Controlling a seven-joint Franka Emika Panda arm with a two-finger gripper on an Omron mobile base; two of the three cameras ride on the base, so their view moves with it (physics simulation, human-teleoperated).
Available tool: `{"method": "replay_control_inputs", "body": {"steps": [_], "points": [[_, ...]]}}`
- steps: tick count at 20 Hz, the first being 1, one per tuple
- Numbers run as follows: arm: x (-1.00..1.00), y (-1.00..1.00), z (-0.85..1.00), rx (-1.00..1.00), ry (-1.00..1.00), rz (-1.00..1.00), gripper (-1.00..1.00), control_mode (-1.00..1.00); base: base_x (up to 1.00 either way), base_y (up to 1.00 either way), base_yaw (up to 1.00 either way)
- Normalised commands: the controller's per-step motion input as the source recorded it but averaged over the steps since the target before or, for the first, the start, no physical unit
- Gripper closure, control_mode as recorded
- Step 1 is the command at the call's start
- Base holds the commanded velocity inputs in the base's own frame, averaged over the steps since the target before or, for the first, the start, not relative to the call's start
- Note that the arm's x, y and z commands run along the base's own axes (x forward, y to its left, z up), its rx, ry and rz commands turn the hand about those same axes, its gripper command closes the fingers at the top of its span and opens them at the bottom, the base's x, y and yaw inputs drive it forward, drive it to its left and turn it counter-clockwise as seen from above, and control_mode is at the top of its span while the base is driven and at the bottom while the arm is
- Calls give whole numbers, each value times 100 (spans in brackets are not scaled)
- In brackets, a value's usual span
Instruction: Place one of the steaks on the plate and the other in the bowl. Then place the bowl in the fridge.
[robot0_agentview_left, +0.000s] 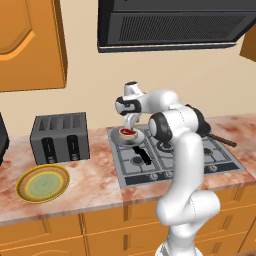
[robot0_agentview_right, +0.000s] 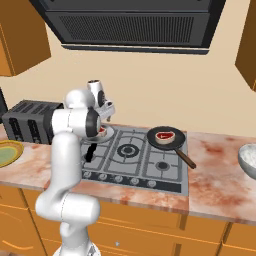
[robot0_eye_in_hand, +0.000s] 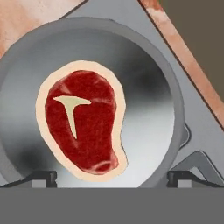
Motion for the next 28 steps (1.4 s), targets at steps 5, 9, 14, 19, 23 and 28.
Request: {"method": "replay_control_inputs", "body": {"steps": [5,9,14,19,23,28], "points": [[-2,7,-29,0,5,15,-100,-100,0,0,0],[0,0,-34,0,7,11,-100,-100,0,0,0],[0,0,-36,0,4,4,-100,-100,0,0,0],[0,0,-33,0,4,1,-100,-100,0,0,0],[0,0,-46,0,10,1,-100,-100,0,0,0],[-5,0,-52,0,6,3,-100,-100,0,0,0]]}}
